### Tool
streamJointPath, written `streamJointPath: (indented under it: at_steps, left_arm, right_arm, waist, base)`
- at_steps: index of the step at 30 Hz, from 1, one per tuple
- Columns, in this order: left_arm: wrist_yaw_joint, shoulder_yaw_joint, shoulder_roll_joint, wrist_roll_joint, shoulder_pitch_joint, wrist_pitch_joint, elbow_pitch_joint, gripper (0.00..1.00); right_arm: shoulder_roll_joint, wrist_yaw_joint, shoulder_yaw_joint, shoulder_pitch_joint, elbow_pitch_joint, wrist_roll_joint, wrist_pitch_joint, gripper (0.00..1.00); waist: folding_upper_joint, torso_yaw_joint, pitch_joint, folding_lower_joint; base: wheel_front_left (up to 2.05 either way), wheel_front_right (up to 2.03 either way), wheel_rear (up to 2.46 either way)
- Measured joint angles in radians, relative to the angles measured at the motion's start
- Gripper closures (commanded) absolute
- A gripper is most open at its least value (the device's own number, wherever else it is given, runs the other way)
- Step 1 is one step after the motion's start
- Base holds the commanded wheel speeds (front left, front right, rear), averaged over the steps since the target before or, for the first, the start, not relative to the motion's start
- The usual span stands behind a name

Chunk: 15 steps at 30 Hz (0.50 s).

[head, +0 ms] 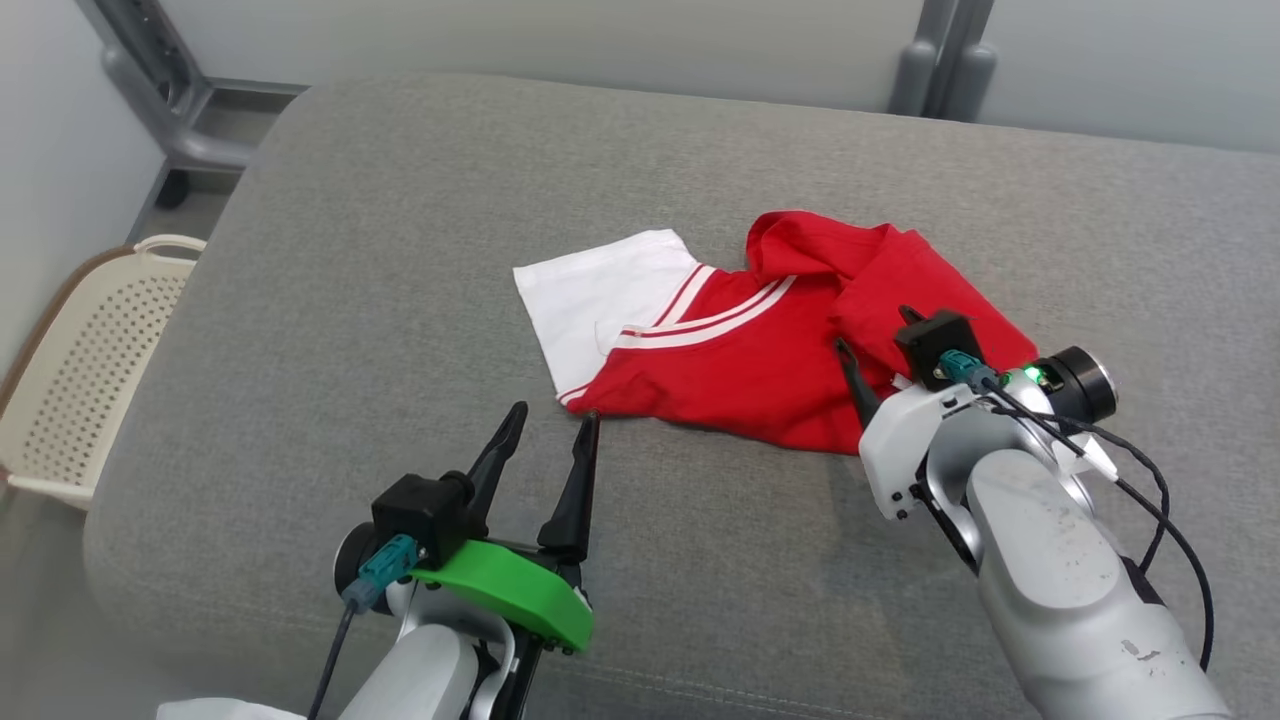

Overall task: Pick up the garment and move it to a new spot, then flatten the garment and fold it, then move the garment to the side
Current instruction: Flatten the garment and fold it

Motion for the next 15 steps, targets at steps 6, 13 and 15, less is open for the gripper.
streamJointPath:
  at_steps: [6,13,15]
  left_arm:
    - [-0.014,0.014,-0.021,0.027,0.007,0.0,-0.008,0.0]
    - [-0.028,0.037,-0.042,0.042,0.017,0.0,-0.009,0.0]
    - [-0.032,0.044,-0.045,0.049,0.017,0.0,-0.007,0.0]
  right_arm:
    - [0.001,0.0,-0.079,-0.045,0.076,-0.143,0.006,0.0]
    - [0.0,0.0,-0.144,-0.073,0.115,-0.236,0.007,0.09]
    - [0.001,0.0,-0.167,-0.083,0.126,-0.263,0.012,0.6]
  waist:
    - [0.0,0.063,0.019,0.0]
    - [0.0,0.09,0.045,0.0]
    - [0.0,0.092,0.051,0.0]
  base:
    - [0.0,0.0,0.0]
    - [0.0,0.0,0.0]
    - [0.0,0.0,0.0]
